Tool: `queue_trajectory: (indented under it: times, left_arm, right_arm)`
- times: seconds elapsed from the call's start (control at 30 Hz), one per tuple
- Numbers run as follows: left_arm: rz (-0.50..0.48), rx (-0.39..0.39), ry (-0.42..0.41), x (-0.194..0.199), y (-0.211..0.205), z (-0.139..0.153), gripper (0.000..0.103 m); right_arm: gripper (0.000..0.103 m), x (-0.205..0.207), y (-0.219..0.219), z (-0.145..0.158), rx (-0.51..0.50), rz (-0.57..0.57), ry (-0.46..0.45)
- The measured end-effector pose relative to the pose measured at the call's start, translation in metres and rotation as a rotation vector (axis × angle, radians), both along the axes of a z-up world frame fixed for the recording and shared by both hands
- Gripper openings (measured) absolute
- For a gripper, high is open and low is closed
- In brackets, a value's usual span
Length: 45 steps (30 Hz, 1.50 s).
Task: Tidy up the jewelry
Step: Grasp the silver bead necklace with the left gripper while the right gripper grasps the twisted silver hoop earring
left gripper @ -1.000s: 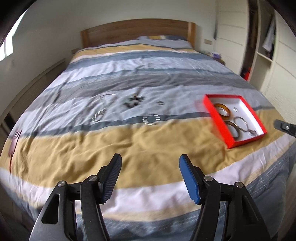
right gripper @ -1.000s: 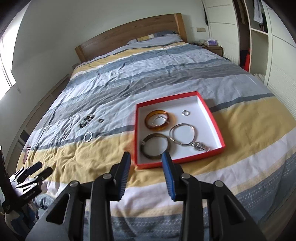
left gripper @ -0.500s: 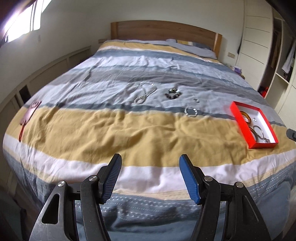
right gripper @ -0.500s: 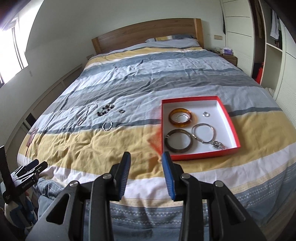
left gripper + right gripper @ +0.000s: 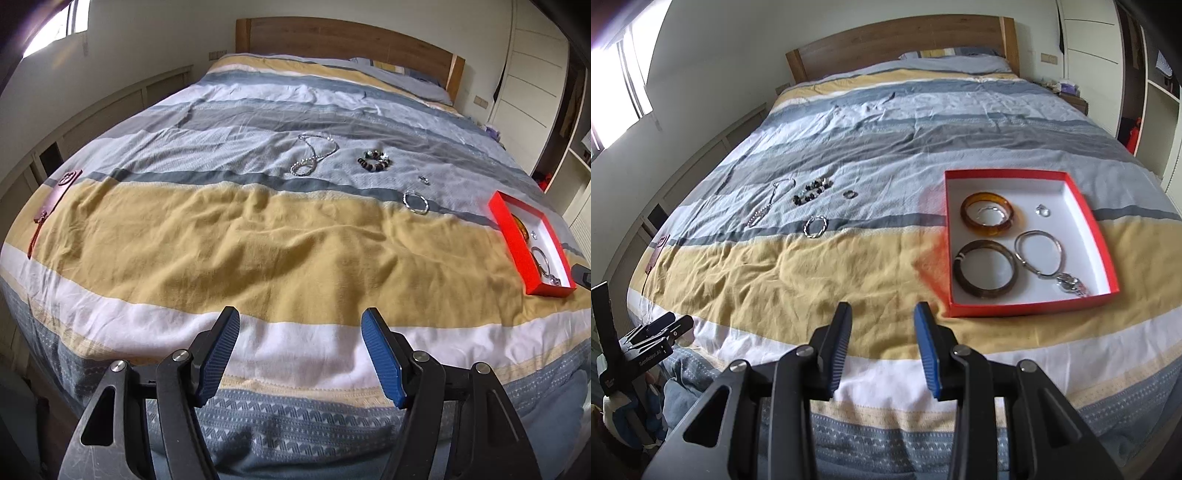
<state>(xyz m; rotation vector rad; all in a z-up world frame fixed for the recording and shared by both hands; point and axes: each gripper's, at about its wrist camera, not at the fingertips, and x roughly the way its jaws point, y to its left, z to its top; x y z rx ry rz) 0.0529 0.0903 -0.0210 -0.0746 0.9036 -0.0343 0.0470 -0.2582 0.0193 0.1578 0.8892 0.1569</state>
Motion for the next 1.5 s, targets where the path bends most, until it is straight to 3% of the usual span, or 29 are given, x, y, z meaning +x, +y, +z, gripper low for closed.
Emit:
queue_trajectory:
  times: [0.57, 0.7, 0.77, 0.93, 1.27, 1.5]
  left_arm:
    - [0.021, -0.018, 0.037, 0.071, 0.017, -0.013, 0.068]
    - [0.007, -0.022, 0.036, 0.106, 0.02, -0.014, 0.07]
    - [-0.005, -0.019, 0.028, 0.124, 0.019, -0.013, 0.071]
    - [-0.045, 0.01, 0.004, 0.177, 0.013, -0.01, 0.072]
    - [-0.09, 0.081, 0.028, 0.265, -0.006, -0.033, 0.072]
    - [-0.114, 0.092, 0.066, 0.283, -0.018, -0.059, 0.053]
  right_arm:
    - [0.034, 0.084, 0.046, -0.042, 0.005, 0.132, 0.079]
    - [0.034, 0.109, 0.062, -0.05, -0.001, 0.176, 0.093]
    - [0.041, 0.122, 0.071, -0.054, -0.004, 0.2, 0.095]
    - [0.044, 0.151, 0.094, -0.061, -0.011, 0.265, 0.089]
    - [0.045, 0.192, 0.118, -0.082, -0.026, 0.319, 0.104]
    - [0.049, 0.198, 0.132, -0.09, -0.024, 0.348, 0.094]
